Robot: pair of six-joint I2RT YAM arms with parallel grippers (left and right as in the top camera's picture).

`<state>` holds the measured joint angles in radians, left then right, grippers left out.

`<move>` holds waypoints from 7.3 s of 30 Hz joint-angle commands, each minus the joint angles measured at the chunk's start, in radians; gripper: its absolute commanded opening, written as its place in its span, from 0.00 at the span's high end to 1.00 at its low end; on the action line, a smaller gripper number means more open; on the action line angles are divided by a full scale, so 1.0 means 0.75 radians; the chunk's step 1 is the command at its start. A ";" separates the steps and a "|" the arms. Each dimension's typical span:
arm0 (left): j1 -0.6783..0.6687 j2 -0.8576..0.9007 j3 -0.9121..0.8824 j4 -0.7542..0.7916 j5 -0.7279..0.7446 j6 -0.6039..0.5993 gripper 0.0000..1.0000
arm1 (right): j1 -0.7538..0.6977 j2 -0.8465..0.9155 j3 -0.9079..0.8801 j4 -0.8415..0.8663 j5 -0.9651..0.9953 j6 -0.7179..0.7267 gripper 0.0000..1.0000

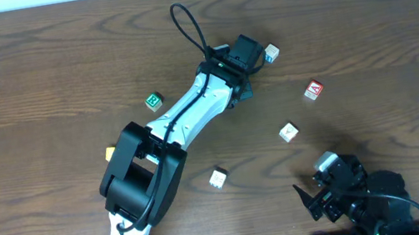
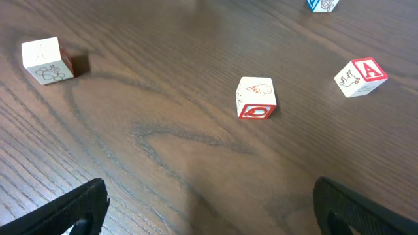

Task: Spell out Ai2

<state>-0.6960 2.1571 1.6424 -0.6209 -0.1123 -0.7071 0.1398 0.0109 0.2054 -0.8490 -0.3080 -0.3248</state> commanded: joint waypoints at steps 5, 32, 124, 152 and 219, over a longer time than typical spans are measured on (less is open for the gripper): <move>0.002 0.024 0.030 0.002 -0.035 -0.015 0.80 | -0.012 -0.007 -0.016 -0.007 -0.019 0.014 0.01; 0.002 0.024 0.030 0.001 -0.034 -0.014 0.66 | -0.012 -0.007 -0.016 -0.007 -0.019 0.014 0.01; 0.172 0.014 0.188 0.055 0.047 0.344 0.94 | -0.012 -0.007 -0.016 -0.007 -0.019 0.014 0.01; 0.021 0.161 0.188 0.149 0.178 0.344 0.94 | -0.012 -0.007 -0.016 -0.007 -0.019 0.014 0.01; 0.028 0.216 0.190 0.124 -0.034 0.261 0.94 | -0.012 -0.007 -0.016 -0.007 -0.019 0.014 0.01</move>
<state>-0.6769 2.3161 1.7775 -0.5205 -0.1200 -0.5011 0.1398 0.0109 0.2054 -0.8490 -0.3080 -0.3248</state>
